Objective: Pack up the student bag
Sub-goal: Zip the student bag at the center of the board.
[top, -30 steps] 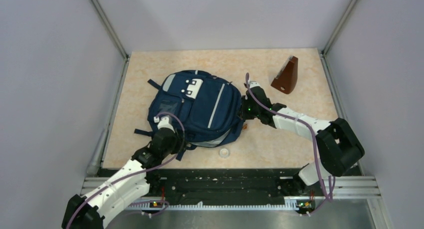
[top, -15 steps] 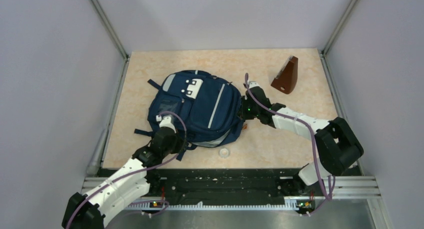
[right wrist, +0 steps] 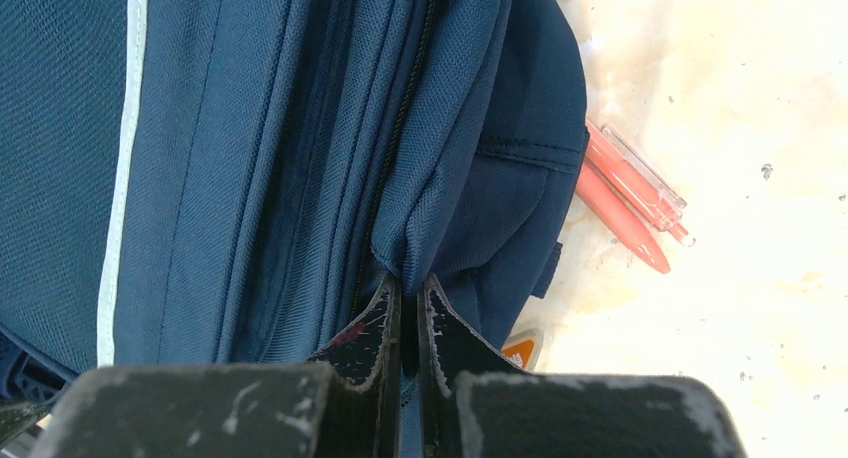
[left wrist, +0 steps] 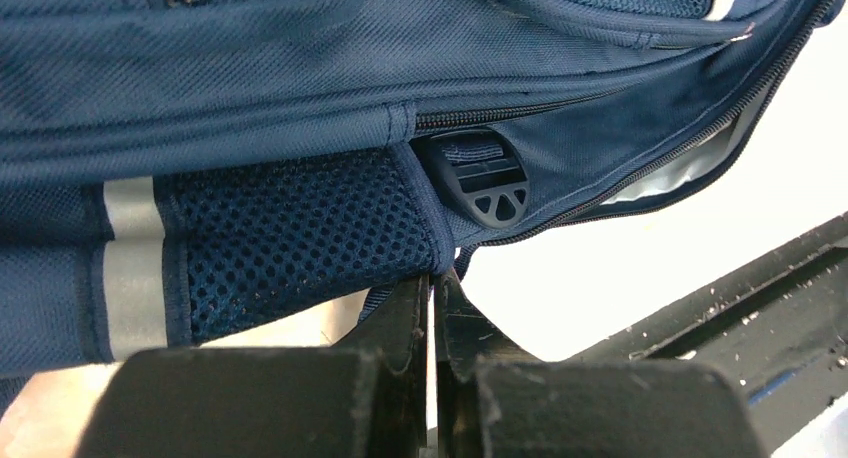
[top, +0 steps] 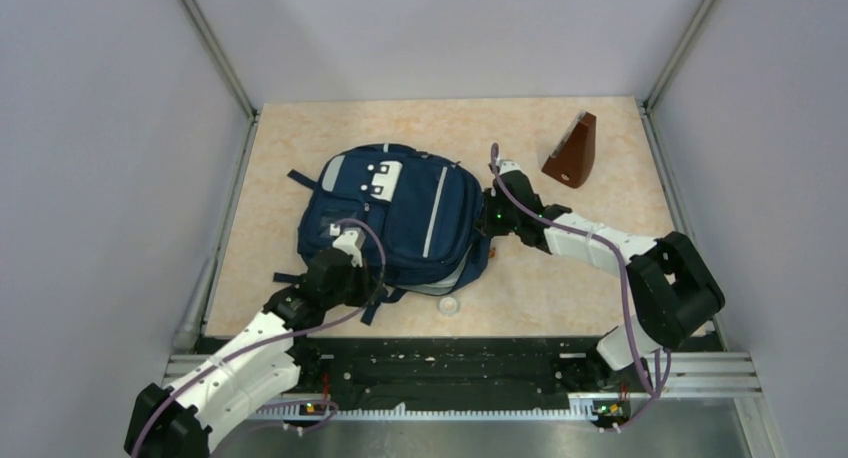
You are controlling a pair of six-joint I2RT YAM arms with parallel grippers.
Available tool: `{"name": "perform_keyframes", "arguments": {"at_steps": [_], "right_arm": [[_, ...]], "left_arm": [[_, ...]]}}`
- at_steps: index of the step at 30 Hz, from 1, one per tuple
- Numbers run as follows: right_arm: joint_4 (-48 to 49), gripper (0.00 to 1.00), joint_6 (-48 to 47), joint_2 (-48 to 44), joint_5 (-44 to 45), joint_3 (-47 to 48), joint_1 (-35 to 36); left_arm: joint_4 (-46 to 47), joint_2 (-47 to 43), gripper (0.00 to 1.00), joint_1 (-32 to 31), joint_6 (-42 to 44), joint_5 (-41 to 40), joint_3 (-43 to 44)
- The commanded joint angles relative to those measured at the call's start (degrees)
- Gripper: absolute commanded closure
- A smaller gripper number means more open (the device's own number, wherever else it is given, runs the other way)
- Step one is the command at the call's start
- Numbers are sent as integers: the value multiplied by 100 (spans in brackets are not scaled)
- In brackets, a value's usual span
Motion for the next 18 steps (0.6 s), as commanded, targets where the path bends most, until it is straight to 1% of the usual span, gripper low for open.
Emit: {"name": "perform_keyframes", "arguments": {"at_steps": [1, 8, 14, 18], "right_arm": [[396, 100, 55, 19, -217, 322, 35], [467, 100, 178, 63, -77, 212, 92], [1004, 100, 496, 15, 200, -8, 231], [1169, 100, 618, 65, 421, -32, 351]], "left_arm": [[626, 136, 100, -67, 111, 842, 409], [750, 679, 100, -71, -368, 862, 694], [894, 1053, 100, -217, -680, 923, 887], [979, 1248, 100, -399, -851, 954, 1035]]}}
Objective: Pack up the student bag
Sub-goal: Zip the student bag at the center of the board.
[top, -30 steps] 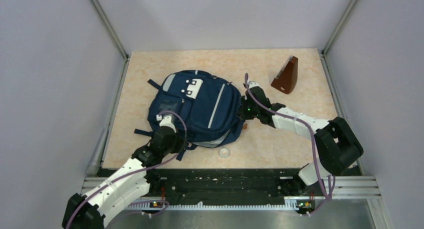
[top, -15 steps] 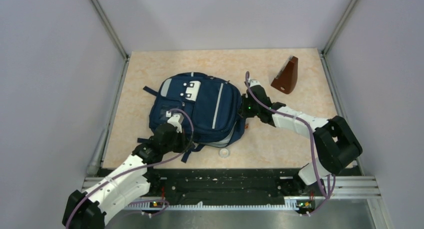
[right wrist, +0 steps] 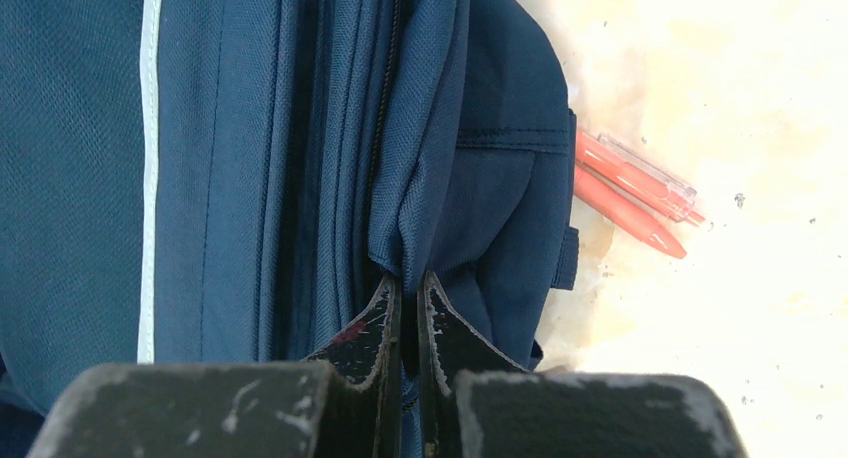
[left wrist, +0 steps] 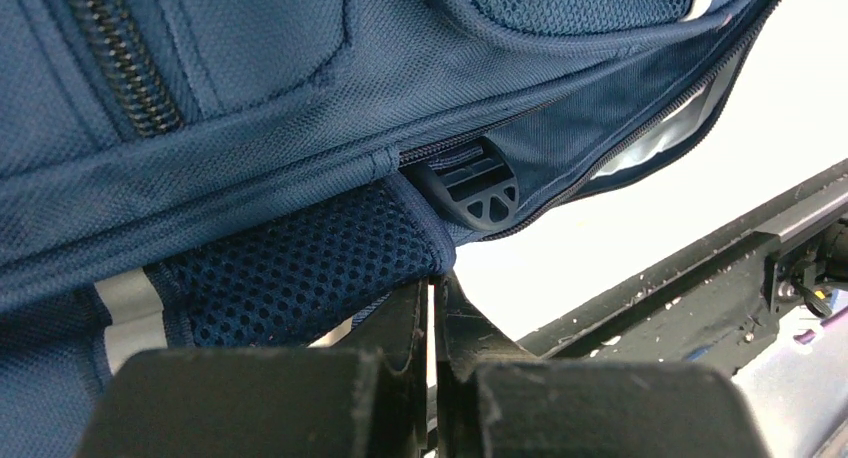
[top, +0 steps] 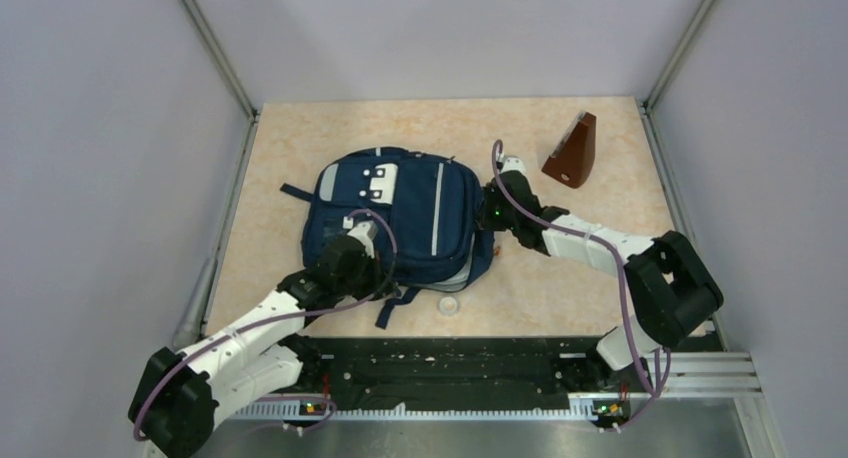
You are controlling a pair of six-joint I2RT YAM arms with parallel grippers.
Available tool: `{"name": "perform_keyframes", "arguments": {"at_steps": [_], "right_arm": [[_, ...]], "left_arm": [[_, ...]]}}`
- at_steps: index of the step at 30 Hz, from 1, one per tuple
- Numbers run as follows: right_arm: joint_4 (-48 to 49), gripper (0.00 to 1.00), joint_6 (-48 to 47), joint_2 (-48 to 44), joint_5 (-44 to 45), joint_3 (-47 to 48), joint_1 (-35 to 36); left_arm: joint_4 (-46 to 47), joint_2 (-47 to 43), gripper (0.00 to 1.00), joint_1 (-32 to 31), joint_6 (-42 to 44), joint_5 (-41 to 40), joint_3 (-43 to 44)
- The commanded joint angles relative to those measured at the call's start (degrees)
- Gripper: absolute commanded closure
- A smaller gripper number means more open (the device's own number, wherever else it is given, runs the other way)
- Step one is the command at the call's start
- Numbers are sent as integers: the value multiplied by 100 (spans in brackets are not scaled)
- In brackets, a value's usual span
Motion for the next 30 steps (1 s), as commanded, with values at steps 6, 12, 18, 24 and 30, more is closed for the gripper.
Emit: {"name": "perform_keyframes", "arguments": {"at_steps": [6, 12, 18, 24, 30], "right_arm": [[594, 100, 250, 1, 320, 91, 428], [1245, 28, -728, -1312, 801, -884, 645], [1986, 26, -1781, -2266, 434, -1648, 1481], [2428, 33, -2212, -2232, -100, -1840, 2578], [3000, 45, -1938, -1472, -330, -1789, 3167]], "left_arm": [[619, 375, 100, -349, -497, 133, 633], [490, 265, 100, -349, -698, 166, 686], [342, 222, 100, -340, -875, 252, 828], [130, 207, 100, -339, -806, 313, 988], [94, 178, 100, -325, -774, 354, 1030]]}}
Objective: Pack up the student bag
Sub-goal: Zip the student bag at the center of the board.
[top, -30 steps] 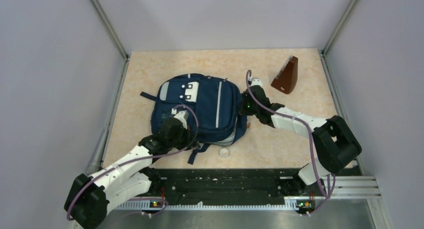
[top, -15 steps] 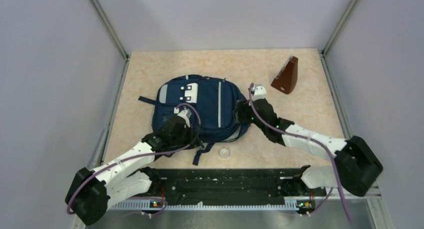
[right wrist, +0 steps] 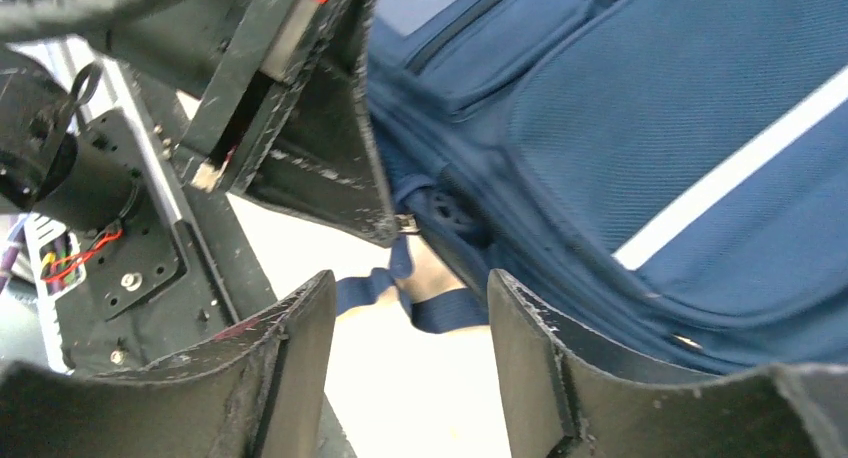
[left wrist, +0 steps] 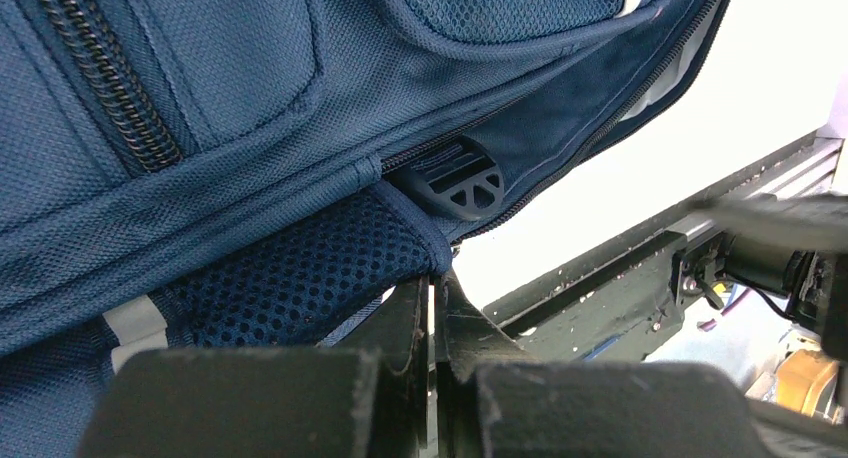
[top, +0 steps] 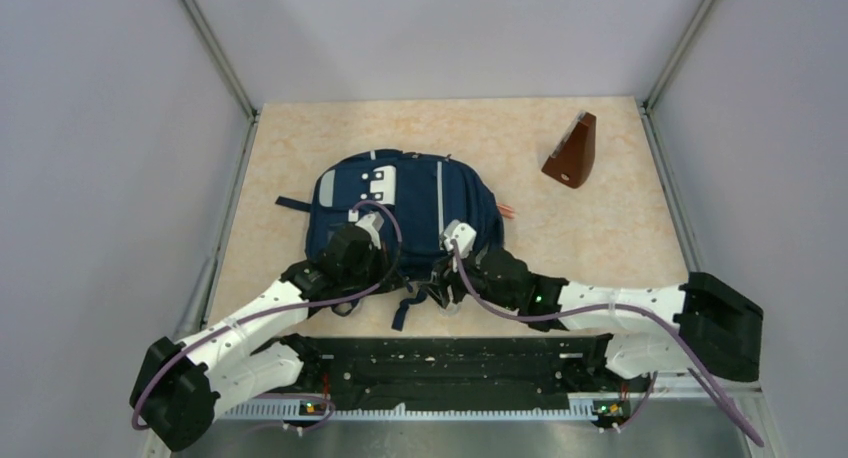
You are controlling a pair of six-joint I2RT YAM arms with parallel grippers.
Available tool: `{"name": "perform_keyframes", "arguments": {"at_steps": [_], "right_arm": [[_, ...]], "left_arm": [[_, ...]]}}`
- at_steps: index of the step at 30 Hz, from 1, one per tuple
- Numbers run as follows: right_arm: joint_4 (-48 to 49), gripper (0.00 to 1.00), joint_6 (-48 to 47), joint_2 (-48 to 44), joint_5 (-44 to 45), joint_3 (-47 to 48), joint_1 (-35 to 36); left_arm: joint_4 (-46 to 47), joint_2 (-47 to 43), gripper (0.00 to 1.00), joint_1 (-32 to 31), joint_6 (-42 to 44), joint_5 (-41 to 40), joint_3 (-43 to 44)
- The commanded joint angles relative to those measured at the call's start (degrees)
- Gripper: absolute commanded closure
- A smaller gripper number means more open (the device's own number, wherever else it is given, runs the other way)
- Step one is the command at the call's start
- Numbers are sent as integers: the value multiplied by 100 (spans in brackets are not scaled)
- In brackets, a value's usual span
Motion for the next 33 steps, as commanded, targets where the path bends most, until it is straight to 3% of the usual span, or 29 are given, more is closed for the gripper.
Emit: {"name": "perform_keyframes", "arguments": {"at_steps": [1, 6, 23, 33], "right_arm": [[787, 46, 45, 589, -256, 105, 375], [890, 54, 324, 1401, 47, 420, 642], [1442, 57, 465, 2653, 1541, 888, 919], [1427, 100, 659, 2816, 2112, 989, 935]], "left_arm": [[357, -187, 100, -23, -26, 223, 364], [300, -213, 100, -12, -15, 214, 379], [215, -415, 100, 3, -57, 110, 395], [209, -438, 100, 6, -125, 13, 386]]}}
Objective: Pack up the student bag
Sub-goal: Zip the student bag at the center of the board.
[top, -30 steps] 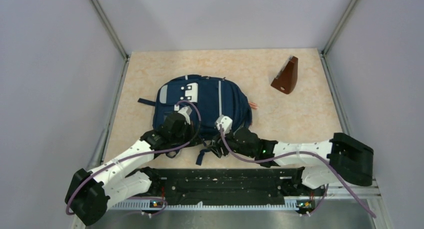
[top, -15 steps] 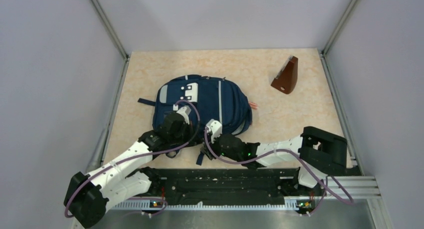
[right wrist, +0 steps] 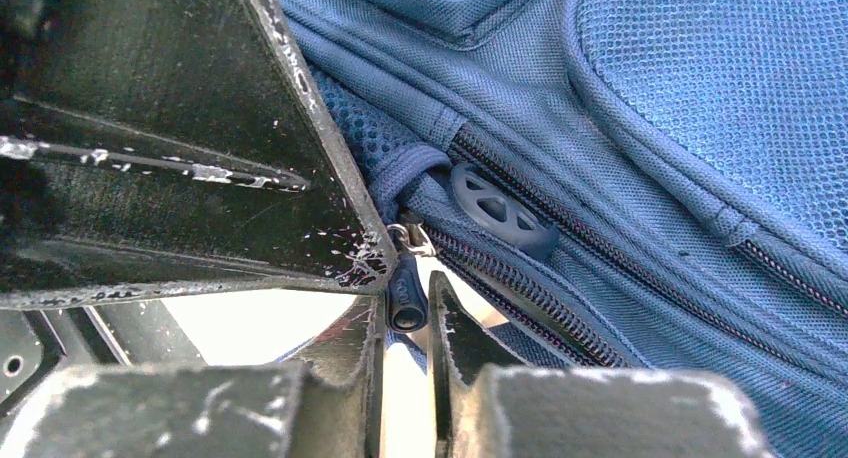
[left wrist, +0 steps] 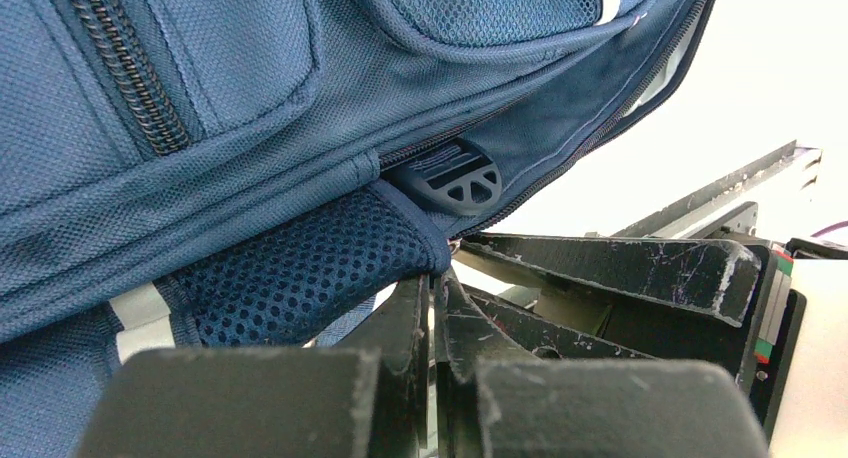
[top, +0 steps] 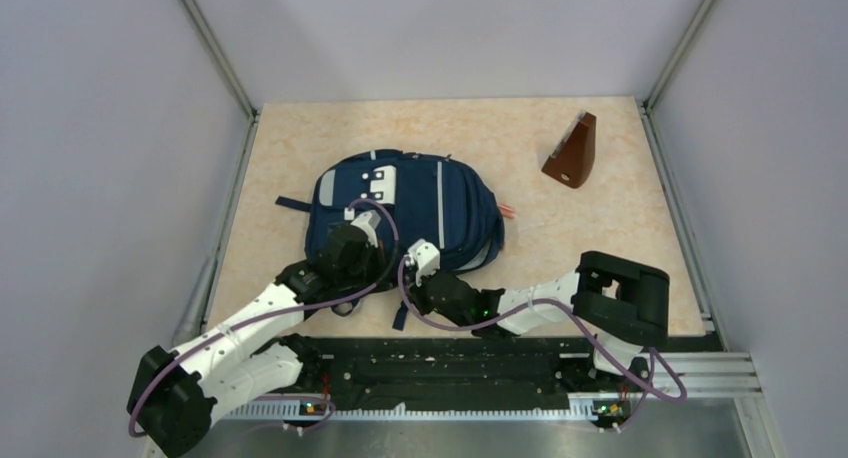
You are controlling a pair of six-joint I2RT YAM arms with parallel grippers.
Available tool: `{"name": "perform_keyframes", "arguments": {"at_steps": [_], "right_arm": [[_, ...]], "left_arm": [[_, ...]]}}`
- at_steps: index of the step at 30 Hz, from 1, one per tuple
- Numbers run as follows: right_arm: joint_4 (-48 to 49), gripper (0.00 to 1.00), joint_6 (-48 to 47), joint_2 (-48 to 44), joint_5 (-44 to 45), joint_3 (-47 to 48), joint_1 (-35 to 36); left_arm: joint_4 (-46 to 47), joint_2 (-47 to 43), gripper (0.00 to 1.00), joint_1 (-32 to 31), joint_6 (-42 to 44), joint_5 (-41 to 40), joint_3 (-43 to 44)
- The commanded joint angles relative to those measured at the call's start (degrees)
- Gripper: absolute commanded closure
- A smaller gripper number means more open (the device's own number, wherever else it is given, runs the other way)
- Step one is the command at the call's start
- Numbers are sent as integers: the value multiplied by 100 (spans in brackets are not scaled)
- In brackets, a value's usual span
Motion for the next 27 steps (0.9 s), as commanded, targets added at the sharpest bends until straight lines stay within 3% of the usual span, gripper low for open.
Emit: {"name": "perform_keyframes", "arguments": {"at_steps": [1, 3, 4, 9, 13, 21, 27], "right_arm": [[270, 100, 115, 21, 466, 246, 35], [227, 100, 171, 23, 523, 234, 40], [210, 100, 204, 9, 543, 217, 41], [138, 100, 458, -63, 559, 101, 42], [114, 100, 722, -118, 485, 4, 41], [34, 100, 1045, -338, 152, -78, 42], [-476, 100, 1271, -530, -165, 86, 34]], "left_arm": [[355, -209, 100, -5, -85, 30, 321], [266, -238, 100, -6, -106, -122, 348], [174, -260, 95, -5, -111, -240, 376], [-365, -598, 53, -3, -186, -1234, 434], [-456, -1068, 36, 2, -271, -1720, 257], [-771, -1540, 24, -1, -404, -2119, -42], [-2, -1658, 23, -5, 349, -1410, -477]]}}
